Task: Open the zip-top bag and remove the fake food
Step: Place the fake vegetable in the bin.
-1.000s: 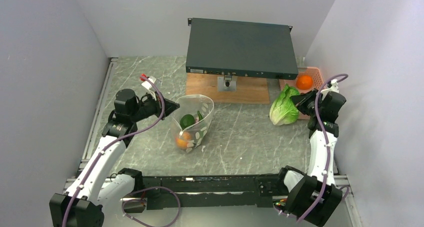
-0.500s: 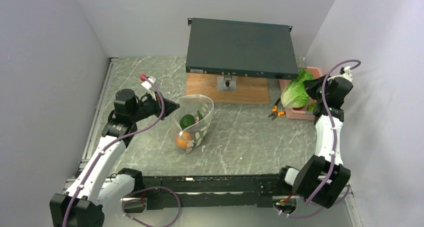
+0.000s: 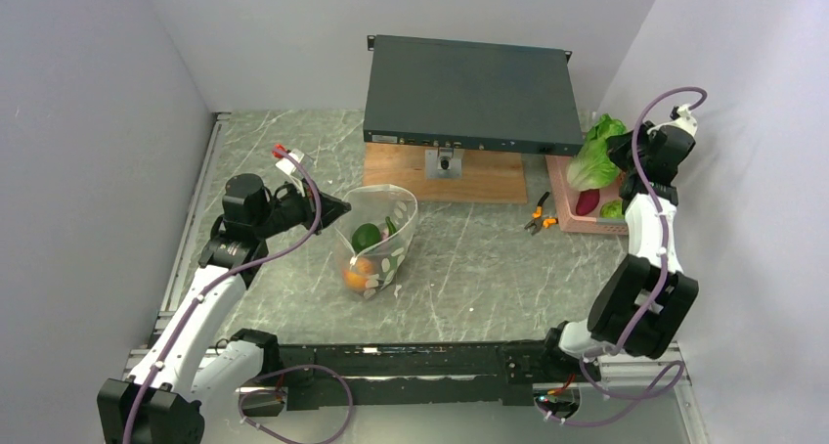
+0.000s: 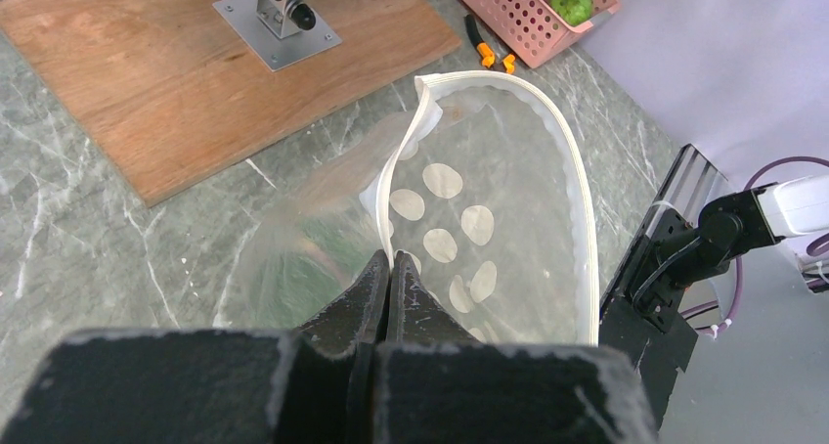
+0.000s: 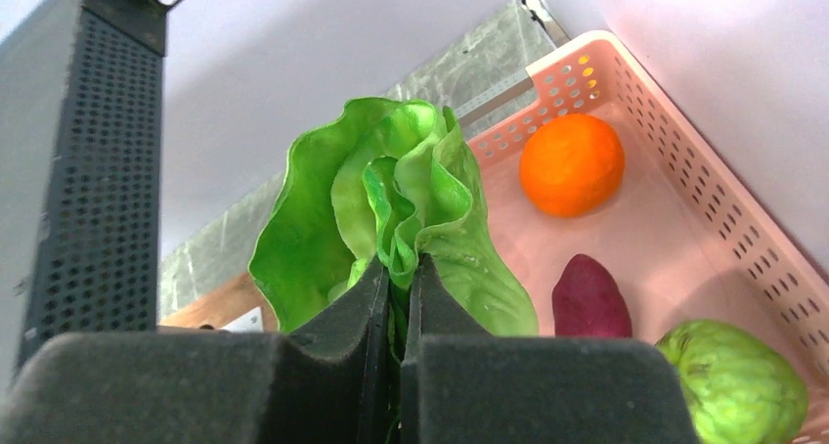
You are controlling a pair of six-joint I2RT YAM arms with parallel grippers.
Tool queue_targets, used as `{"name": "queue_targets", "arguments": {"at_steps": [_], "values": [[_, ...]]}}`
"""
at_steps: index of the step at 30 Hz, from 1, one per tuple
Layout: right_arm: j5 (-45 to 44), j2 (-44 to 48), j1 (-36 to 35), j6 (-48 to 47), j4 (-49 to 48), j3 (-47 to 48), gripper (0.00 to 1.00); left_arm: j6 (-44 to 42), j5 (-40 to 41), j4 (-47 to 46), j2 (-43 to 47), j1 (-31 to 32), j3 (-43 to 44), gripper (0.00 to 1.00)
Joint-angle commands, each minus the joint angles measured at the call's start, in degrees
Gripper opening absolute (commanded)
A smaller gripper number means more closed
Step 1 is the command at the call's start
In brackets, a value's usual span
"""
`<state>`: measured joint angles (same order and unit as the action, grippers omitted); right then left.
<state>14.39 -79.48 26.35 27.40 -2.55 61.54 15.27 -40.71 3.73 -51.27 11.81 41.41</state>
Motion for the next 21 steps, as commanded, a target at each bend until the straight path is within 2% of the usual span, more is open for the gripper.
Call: {"name": "queue_targets", "arguments": {"at_steps": [1, 13, 18, 21], "values": [[-0.3, -3.5, 0.2, -4.0, -4.6, 4.6, 0.00, -0.7, -1.2, -1.7, 0.8, -0.4, 0.2, 0.00], [3.7, -11.8, -0.4, -11.0, -0.1, 7.3, 0.00, -0.4, -1.1, -1.1, 0.8, -0.4, 0.3, 0.00], [3.7, -13.7, -1.0, -12.4, 0.5, 7.1, 0.11, -0.5, -1.1, -0.7, 1.1, -0.4, 0.2, 0.00], [4.3, -14.9, -1.2, -13.2, 1.1, 7.6, 0.25, 0.0, -1.3, -1.0, 1.0, -0.4, 0.2, 0.00]]}}
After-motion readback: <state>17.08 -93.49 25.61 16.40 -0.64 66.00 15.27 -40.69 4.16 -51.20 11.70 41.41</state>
